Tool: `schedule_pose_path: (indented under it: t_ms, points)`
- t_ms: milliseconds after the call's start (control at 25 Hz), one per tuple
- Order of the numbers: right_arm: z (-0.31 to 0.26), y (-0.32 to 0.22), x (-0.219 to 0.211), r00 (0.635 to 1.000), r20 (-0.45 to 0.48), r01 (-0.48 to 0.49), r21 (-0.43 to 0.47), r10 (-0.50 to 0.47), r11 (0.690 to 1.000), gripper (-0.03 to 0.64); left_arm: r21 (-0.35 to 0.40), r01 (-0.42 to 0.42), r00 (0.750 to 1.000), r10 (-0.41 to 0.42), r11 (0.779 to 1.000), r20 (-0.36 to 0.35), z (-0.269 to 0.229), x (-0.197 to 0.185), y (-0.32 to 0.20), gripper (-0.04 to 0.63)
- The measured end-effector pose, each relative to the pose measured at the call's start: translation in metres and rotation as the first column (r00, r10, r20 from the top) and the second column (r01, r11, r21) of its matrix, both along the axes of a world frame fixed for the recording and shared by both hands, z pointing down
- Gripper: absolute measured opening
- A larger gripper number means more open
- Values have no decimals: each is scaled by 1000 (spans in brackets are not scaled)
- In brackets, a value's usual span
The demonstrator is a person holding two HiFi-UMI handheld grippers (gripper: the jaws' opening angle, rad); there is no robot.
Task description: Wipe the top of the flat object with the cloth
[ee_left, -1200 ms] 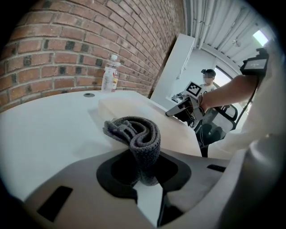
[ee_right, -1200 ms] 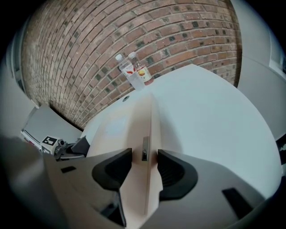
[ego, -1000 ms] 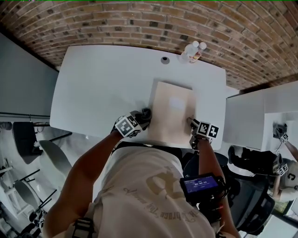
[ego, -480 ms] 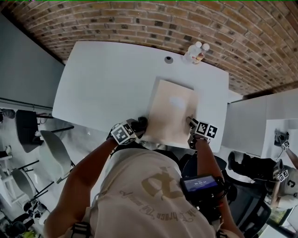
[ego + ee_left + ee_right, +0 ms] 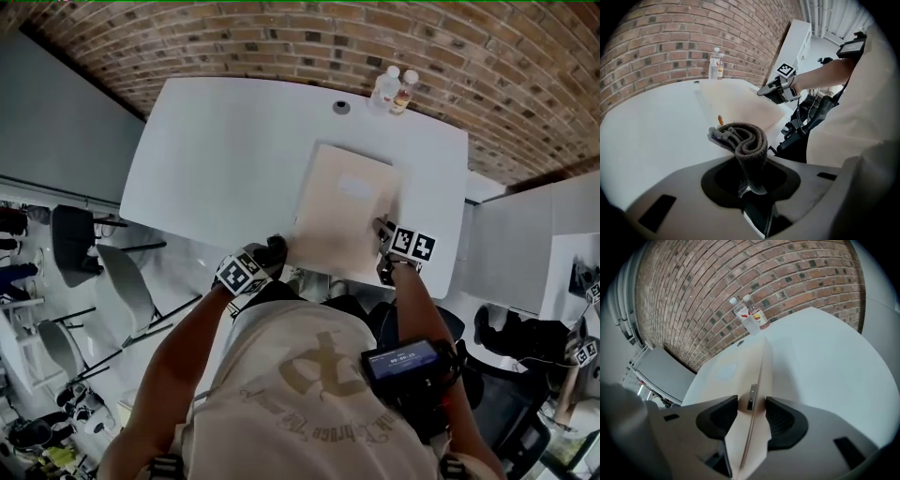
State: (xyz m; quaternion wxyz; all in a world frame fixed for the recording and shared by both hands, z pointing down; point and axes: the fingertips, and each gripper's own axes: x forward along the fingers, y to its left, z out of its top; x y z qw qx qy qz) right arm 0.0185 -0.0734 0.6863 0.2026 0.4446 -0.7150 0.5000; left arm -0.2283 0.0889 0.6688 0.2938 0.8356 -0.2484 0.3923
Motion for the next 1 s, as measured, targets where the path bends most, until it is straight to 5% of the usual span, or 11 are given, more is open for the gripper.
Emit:
schedule_pose_path:
  t_ms: [120,160,240,320,440,760,1000]
  points:
    - [2,-1,0,1000,13,18,10,-18,1000,199,-33,189,981,-190,981,-38,-3,-5,4,101]
    - [2,-2,-1,1000,18,23,14,-23,1000,201,-56,288,955,-291,956,-59,-4,-9,2,101]
    - [2,-1,-2,999,31,31,19,-32,999,202,-130,475,869,-487,870,-90,-3,-18,2,101]
    - [2,0,-5,998,48,40,19,-41,999,202,-208,579,791,-605,788,-92,0,-19,6,101]
    - [2,2,-5,996,70,58,19,-60,998,206,-283,623,750,-659,729,-47,12,-5,14,101]
    - [3,1,-9,990,76,115,33,-118,993,213,-376,672,689,-725,638,0,25,32,11,103]
    - [2,-2,-6,989,83,118,48,-121,992,213,-422,588,755,-656,690,-19,21,75,9,104]
